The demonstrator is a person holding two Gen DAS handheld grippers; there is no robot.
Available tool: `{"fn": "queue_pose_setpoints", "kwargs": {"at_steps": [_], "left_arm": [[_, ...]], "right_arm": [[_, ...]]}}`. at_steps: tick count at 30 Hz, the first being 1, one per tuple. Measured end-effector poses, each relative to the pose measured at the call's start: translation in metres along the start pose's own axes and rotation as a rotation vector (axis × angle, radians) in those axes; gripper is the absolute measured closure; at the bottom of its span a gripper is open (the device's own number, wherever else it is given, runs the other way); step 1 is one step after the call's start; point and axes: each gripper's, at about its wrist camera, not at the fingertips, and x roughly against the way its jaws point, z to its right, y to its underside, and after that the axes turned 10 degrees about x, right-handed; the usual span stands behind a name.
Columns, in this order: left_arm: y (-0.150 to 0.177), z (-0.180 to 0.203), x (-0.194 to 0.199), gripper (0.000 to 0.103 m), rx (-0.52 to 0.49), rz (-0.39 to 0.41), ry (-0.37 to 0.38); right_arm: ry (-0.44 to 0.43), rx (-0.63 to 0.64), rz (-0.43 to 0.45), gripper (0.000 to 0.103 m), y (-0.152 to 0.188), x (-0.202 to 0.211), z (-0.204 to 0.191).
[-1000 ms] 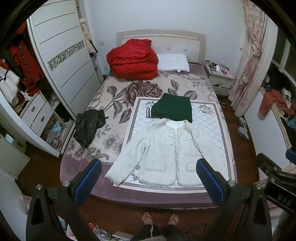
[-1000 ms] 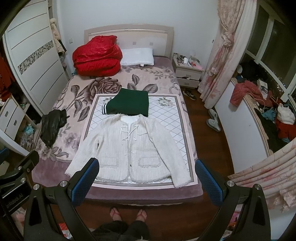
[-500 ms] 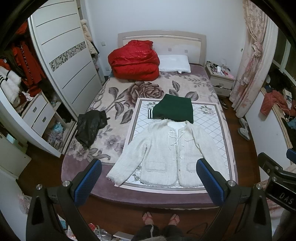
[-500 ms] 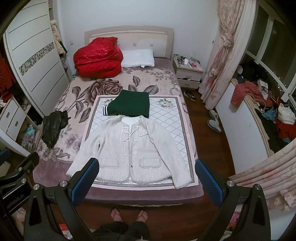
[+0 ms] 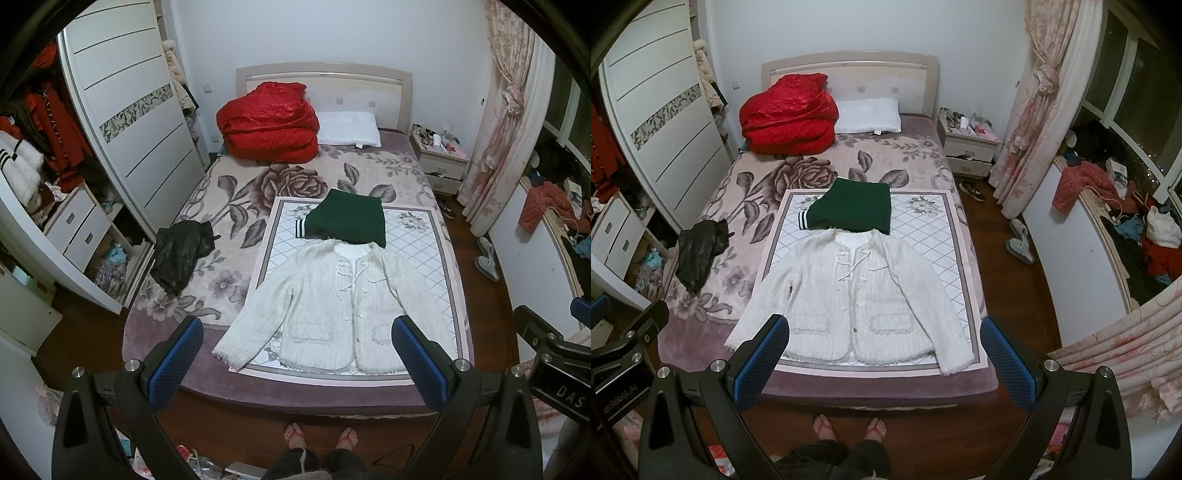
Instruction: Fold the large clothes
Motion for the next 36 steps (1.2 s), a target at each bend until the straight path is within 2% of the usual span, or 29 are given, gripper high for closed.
{"fn": "queue_pose_setpoints", "kwargs": {"at_steps": [19,23,26,30,32,34,35,36], "left_arm": [[-0.003,-0.004,0.004,0.0,0.006,0.005,-0.004],[-0.014,-0.007,0.001,0.0,0.005,-0.001,0.006],[-0.024,-0.011,-0.016,0.0,-0.01,0.006,0.006],[-0.03,-0.012,-0.059,0.0,-0.042,0.072,-0.058],[-0.029,-0.01,-0.097,0.0,-0.056,0.103,-0.095],[-0.021,-0.004,-0.145,0.0,-0.085,0.093,-0.139],[-0.015,-0.003,-0.166,0.0,-0.097,0.081,-0.154],[-0.008,0.002,-0.196,0.0,-0.112,0.048,-0.178]], "right_arm": [[-0.002,0.005,0.002,0.0,-0.005,0.006,-0.011],[0.005,0.004,-0.003,0.0,-0.001,0.006,-0.029],[0.02,-0.017,-0.017,0.0,-0.007,-0.003,-0.037],[0.03,-0.085,-0.038,0.0,-0.006,-0.052,-0.034],[0.016,-0.149,-0.067,0.0,0.002,-0.093,-0.019],[0.002,-0.23,-0.123,0.001,0.019,-0.139,0.001],[-0.008,-0.273,-0.145,0.011,0.031,-0.164,0.011],[-0.008,-0.316,-0.188,0.031,0.045,-0.192,0.02]]}}
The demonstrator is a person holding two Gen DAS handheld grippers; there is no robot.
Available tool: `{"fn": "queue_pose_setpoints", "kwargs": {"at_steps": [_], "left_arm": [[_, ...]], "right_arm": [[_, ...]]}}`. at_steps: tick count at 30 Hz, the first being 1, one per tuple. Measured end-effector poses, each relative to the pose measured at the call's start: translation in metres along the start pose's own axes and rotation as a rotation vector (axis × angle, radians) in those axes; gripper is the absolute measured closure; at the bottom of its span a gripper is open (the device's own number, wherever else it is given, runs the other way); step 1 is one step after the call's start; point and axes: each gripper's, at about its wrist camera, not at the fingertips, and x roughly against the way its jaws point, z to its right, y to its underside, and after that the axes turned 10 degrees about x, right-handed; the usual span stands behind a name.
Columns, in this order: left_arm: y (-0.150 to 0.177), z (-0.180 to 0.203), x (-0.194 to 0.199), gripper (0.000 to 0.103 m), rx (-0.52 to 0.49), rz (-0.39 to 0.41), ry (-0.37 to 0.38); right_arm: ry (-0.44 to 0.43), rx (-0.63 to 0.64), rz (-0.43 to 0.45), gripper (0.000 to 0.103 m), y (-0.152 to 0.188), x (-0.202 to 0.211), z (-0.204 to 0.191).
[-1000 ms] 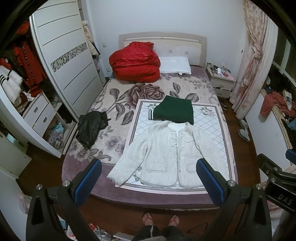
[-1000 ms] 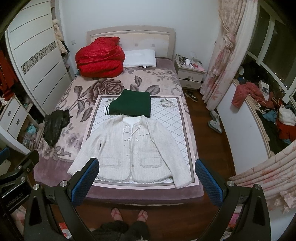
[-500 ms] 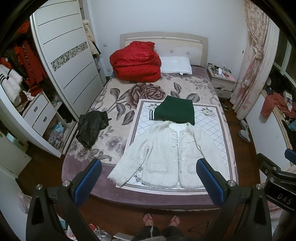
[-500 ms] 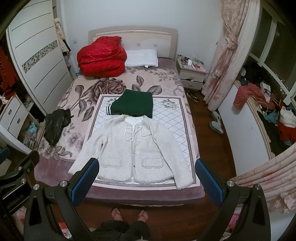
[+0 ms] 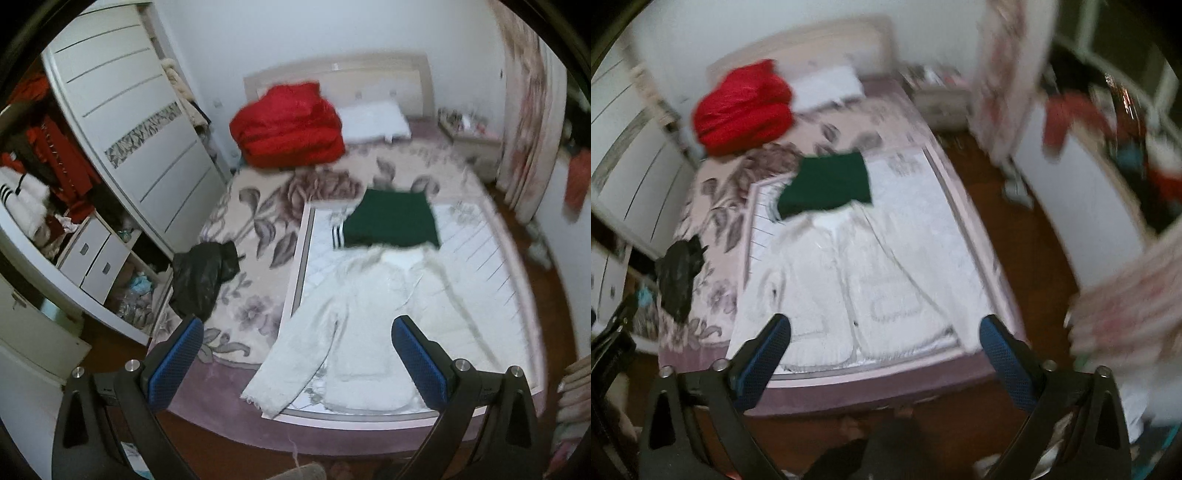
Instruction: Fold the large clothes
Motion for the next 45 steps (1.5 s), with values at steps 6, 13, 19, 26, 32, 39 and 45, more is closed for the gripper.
{"fn": "queue_pose_setpoints", "kwargs": {"at_steps": [6,13,19,26,32,39,45], "left_arm": [[0.048,0.057,-0.119,0.0,-0.046,-0.135,-0.05],[0.127,0.133,-0.248,0.0,-0.124,-0.287,-0.096],[0.179,0.185,-0.321,0.0,-0.17,-0.389,-0.095],[0.197,0.225,-0.354,0.0,-0.22,-0.392,-0.049],[0.205,0.248,-0.387,0.0,-0.229,-0.417,-0.053],[0.186,0.269,-0.414,0.0,-0.183,-0.388,-0.049],[0.174,0.275,-0.427,0.0,-0.16,-0.412,-0.036]], "right_arm": [[-0.188,-0.369,-0.24,0.03,0.06,-0.205,0.091],[-0.353,-0.765,-0.336,0.03,0.144,-0.414,0.167],[-0.424,-1.194,-0.195,0.031,0.196,-0.515,0.222],[-0.142,-1.196,0.003,0.086,0.183,-0.509,0.256],[-0.329,-1.236,0.055,0.015,0.167,-0.54,0.259],[-0.324,-1.306,0.142,0.093,0.145,-0.57,0.264],[-0.173,-1.093,0.211,0.094,0.074,-0.51,0.264]]}}
